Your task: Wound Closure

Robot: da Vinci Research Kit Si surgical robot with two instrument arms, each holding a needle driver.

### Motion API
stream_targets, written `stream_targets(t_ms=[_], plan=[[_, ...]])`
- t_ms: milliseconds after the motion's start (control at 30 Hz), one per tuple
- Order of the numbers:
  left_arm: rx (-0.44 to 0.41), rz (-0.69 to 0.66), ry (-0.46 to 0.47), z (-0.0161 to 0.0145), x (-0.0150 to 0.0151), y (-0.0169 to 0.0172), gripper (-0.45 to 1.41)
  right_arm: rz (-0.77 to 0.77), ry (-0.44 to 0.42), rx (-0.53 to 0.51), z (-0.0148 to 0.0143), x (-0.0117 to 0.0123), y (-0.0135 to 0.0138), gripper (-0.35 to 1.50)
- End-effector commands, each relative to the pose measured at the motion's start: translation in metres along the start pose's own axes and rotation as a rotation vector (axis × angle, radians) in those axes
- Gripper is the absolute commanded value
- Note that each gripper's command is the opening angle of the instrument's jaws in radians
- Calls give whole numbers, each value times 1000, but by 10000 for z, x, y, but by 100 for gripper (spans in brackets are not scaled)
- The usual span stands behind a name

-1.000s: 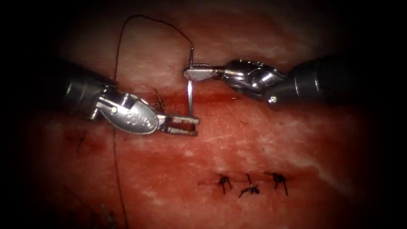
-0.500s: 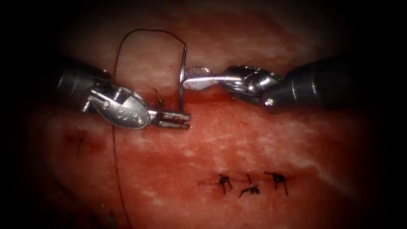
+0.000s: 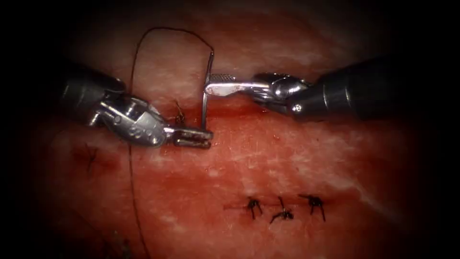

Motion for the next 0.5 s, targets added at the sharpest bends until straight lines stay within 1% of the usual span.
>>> stream_targets(t_ms=[33, 333, 500], plan=[[-2, -1, 1, 7, -1, 7, -45, 0, -2, 1, 8, -7, 3, 96], [-5, 11, 11, 6, 9, 5, -45, 10, 8, 1, 17, -9, 12, 96], [-1, 14, 18, 6, 13, 4, -45, 15, 17, 16, 20, -10, 12, 79]])
